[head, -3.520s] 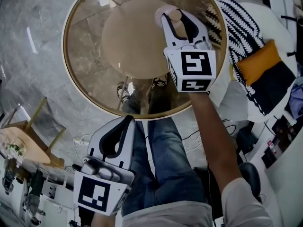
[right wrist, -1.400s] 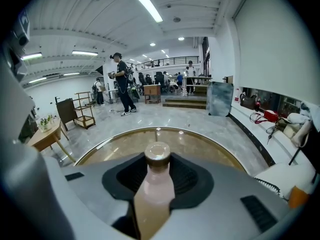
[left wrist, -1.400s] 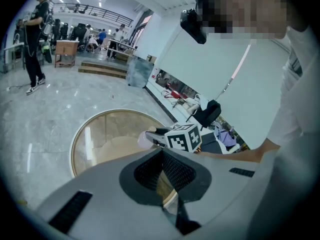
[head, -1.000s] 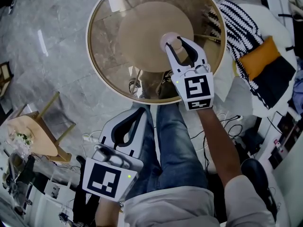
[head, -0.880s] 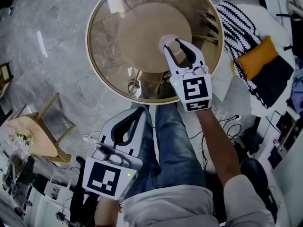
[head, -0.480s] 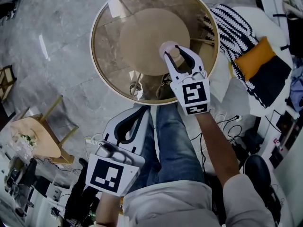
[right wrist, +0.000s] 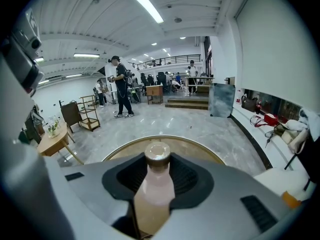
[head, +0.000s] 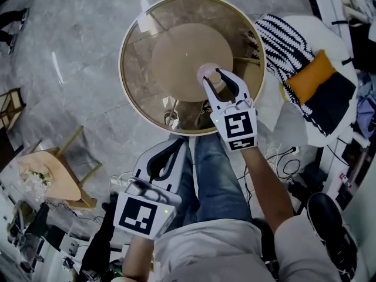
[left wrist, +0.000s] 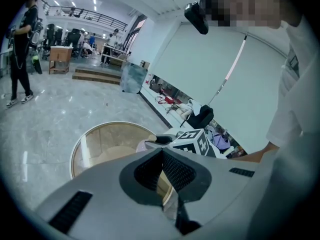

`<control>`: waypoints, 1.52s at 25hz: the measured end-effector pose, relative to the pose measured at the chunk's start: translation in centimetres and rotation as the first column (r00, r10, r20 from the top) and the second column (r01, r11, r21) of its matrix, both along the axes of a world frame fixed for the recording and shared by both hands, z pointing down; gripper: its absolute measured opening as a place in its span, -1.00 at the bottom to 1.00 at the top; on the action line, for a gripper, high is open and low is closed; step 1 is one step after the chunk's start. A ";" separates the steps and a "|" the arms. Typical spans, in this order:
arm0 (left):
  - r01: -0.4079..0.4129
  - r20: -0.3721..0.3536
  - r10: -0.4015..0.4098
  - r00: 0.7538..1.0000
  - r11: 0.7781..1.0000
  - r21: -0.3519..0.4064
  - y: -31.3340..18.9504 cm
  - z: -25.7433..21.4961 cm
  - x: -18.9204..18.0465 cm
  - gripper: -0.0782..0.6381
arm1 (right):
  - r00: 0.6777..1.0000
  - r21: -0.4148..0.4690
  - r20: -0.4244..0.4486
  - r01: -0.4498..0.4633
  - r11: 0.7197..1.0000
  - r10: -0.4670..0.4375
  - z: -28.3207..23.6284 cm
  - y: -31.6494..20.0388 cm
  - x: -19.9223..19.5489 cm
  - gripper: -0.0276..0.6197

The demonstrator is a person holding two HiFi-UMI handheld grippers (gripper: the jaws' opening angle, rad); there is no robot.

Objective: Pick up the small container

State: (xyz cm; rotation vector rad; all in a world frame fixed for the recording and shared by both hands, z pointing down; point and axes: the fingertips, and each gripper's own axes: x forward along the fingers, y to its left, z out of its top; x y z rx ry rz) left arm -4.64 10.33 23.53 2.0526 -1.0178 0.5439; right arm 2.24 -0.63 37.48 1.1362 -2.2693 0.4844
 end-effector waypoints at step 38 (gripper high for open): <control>0.024 -0.018 -0.023 1.000 0.997 0.069 0.2 -8.3 -1.6 -0.73 | 0.996 0.005 0.031 0.089 0.996 -0.089 -11.5 2.0 -2.1 -0.46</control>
